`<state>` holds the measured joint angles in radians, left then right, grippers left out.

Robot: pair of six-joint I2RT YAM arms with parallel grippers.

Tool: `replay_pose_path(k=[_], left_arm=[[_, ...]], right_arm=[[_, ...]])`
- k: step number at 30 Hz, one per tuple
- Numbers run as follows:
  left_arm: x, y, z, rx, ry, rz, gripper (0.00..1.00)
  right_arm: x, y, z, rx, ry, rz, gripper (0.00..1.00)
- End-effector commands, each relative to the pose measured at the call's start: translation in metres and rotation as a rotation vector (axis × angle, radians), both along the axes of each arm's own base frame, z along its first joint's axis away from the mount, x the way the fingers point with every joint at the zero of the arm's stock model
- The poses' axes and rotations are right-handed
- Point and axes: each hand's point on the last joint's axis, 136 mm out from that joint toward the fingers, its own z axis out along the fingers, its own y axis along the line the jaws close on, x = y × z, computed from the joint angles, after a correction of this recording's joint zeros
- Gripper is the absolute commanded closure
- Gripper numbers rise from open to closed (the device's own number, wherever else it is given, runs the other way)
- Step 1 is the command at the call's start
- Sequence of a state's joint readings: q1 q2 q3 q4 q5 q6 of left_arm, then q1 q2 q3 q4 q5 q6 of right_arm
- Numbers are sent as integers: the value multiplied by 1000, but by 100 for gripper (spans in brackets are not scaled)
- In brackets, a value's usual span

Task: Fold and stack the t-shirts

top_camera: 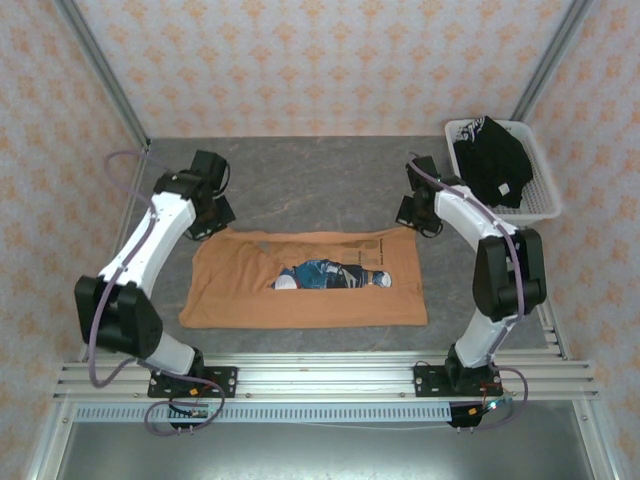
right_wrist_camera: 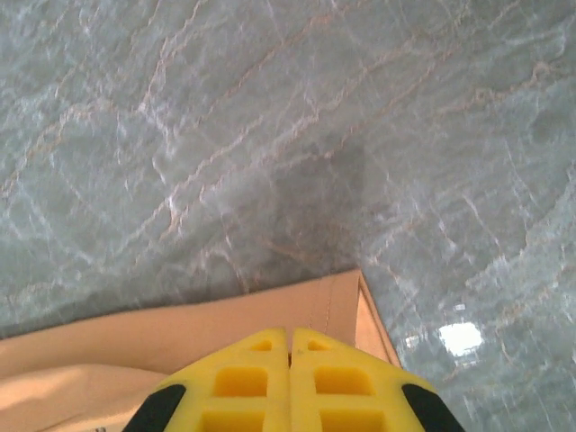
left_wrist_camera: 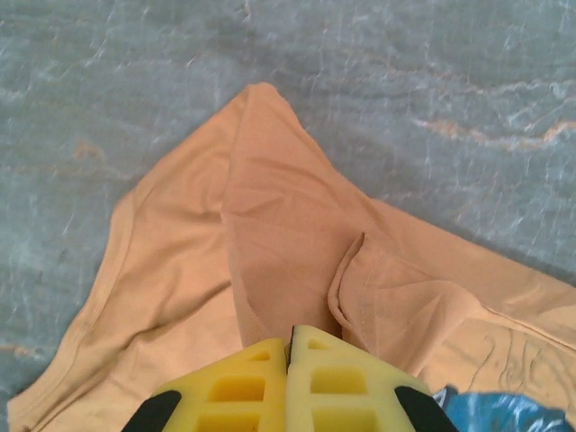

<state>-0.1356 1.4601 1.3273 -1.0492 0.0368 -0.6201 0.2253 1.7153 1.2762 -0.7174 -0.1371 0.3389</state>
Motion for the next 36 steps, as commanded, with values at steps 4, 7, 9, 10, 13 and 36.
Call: replay_pose_path(k=[4, 7, 9, 10, 13, 36], left_arm=[[-52, 3, -10, -35, 30, 42, 100], [-71, 3, -18, -47, 48, 53, 100], [-82, 1, -22, -60, 59, 56, 100], [-88, 2, -22, -55, 64, 58, 100], [-102, 7, -20, -36, 61, 61, 100], [-162, -14, -62, -1, 235, -36, 100]], right_arm=[[-35, -12, 2, -62, -2, -18, 100], [-49, -17, -3, -76, 11, -25, 100], [-58, -21, -5, -92, 20, -26, 100], [-62, -23, -5, -101, 24, -28, 100], [-71, -24, -5, -98, 25, -25, 100], [-127, -22, -41, -104, 149, -38, 100]])
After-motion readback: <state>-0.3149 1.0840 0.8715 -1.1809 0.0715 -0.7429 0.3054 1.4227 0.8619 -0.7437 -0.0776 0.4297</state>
